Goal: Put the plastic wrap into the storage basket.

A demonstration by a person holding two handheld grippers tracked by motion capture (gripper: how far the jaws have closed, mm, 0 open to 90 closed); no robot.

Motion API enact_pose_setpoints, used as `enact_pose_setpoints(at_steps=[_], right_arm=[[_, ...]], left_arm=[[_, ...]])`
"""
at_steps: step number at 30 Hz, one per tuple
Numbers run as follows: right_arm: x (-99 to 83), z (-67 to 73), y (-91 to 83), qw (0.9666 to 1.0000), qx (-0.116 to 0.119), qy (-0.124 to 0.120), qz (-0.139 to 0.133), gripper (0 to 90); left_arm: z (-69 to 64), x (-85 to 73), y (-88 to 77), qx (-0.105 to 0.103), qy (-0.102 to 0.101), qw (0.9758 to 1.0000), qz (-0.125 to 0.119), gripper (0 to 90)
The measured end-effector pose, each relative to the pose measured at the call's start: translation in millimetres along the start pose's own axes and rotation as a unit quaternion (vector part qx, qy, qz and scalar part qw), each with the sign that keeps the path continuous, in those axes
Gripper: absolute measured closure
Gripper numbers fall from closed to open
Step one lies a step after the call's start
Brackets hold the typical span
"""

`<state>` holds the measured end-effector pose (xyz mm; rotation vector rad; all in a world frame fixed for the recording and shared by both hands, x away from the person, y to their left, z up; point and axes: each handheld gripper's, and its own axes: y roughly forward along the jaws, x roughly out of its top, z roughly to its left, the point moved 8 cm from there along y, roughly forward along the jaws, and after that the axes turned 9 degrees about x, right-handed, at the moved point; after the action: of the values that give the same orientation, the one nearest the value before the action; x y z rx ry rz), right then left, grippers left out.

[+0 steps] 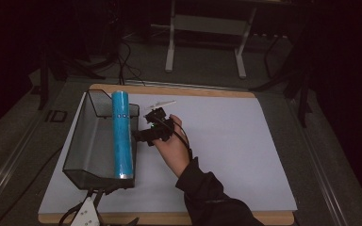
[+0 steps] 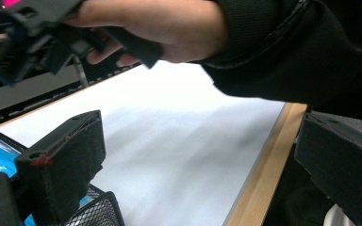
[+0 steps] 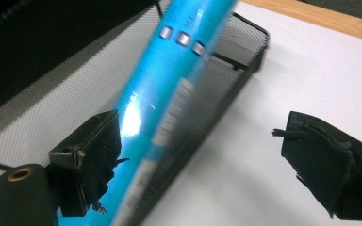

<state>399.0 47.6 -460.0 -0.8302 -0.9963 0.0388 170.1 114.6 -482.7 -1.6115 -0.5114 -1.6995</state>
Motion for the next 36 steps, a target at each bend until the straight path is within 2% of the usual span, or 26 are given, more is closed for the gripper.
enact_pose_setpoints(at_steps=[3,4,13,14,15,21,23,33,36], right_arm=[[-5.6,-5.0,-6.6,1.0000,-0.004,-0.003,0.000,12.2],[-13.2,-10.2,-14.5,1.0000,-0.005,-0.004,0.001,12.1],[-40.2,-25.2,-37.5,0.9999,-0.006,-0.010,0.001,12.1],[-40.2,-25.2,-37.5,0.9999,-0.006,-0.010,0.001,12.1],[-45.0,-26.7,-42.7,0.9999,0.005,-0.005,-0.007,12.1],[-65.3,-31.3,-55.7,0.9998,0.011,-0.013,-0.010,12.1],[-72.6,-34.5,-59.8,0.9998,0.006,-0.017,-0.009,12.1],[-101.0,-48.2,-83.0,0.9998,0.011,-0.001,-0.017,12.1],[-110.2,-51.2,-91.8,0.9998,0.003,-0.008,-0.017,12.1]], left_arm=[[-0.4,-0.2,0.2,-0.001,0.000,1.0000,0.002,3.3],[-1.8,-0.3,1.0,-0.004,0.003,1.0000,0.003,3.3],[-2.0,-1.3,2.9,-0.003,0.005,1.0000,0.006,3.2],[-2.0,-1.3,2.9,-0.003,0.005,1.0000,0.006,3.3],[-2.0,-1.4,3.2,-0.003,0.005,1.0000,0.007,3.3],[-2.1,-2.0,4.2,-0.003,0.004,1.0000,0.008,3.2],[-2.0,-2.3,4.6,-0.003,0.004,0.9999,0.010,3.3],[-1.8,-1.8,3.9,0.001,0.006,0.9999,0.009,3.3],[-1.9,-1.9,4.0,0.001,0.006,0.9999,0.009,3.3]])
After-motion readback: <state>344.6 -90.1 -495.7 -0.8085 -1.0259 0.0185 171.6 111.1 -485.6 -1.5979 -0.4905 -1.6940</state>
